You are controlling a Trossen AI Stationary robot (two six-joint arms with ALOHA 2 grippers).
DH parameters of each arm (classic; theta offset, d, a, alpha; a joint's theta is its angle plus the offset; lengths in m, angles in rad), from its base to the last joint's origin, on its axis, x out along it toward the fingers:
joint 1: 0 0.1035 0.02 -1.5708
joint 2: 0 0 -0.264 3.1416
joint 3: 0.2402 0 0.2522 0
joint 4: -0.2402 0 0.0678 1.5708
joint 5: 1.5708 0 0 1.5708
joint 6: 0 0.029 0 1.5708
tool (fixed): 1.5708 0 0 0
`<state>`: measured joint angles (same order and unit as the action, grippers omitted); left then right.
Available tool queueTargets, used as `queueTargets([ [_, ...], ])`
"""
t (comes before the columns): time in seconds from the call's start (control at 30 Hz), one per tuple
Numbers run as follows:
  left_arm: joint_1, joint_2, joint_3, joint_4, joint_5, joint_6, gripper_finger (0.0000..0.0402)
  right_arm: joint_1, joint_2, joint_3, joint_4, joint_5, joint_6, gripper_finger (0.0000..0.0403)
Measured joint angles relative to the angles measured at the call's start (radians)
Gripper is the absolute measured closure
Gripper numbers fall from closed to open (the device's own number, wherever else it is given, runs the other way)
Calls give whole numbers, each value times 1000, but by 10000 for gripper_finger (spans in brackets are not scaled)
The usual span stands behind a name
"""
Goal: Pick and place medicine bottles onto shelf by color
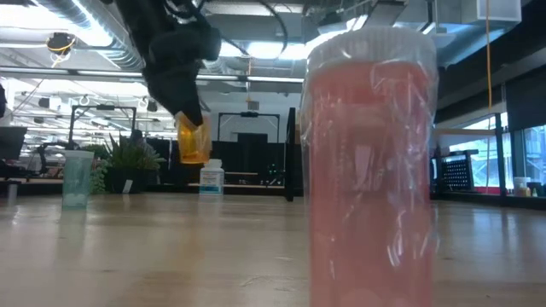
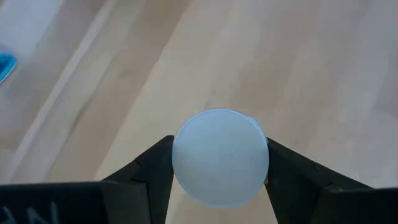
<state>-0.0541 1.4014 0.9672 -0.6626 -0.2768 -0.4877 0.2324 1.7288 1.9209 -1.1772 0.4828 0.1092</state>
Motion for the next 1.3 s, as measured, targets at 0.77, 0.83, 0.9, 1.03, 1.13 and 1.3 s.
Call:
queueTargets([
  [0.77, -85, 395, 551, -28, 39, 319, 205, 210, -172, 0, -17, 36, 72, 147],
  [0.83, -86, 443, 605, -60, 46, 361, 205, 218, -177, 0, -19, -9, 69, 147],
  [0.9, -83, 487, 648, -72, 49, 377, 205, 229, -185, 0, -19, -40, 69, 147],
  [1.03, -69, 541, 682, -84, 58, 394, 205, 252, -194, 0, -34, -48, 69, 147],
  [1.13, -59, 570, 683, -89, 68, 394, 205, 264, -194, 0, -36, -49, 68, 147],
  [1.3, -48, 616, 682, -94, 61, 393, 205, 271, -194, 0, -37, -51, 69, 147],
])
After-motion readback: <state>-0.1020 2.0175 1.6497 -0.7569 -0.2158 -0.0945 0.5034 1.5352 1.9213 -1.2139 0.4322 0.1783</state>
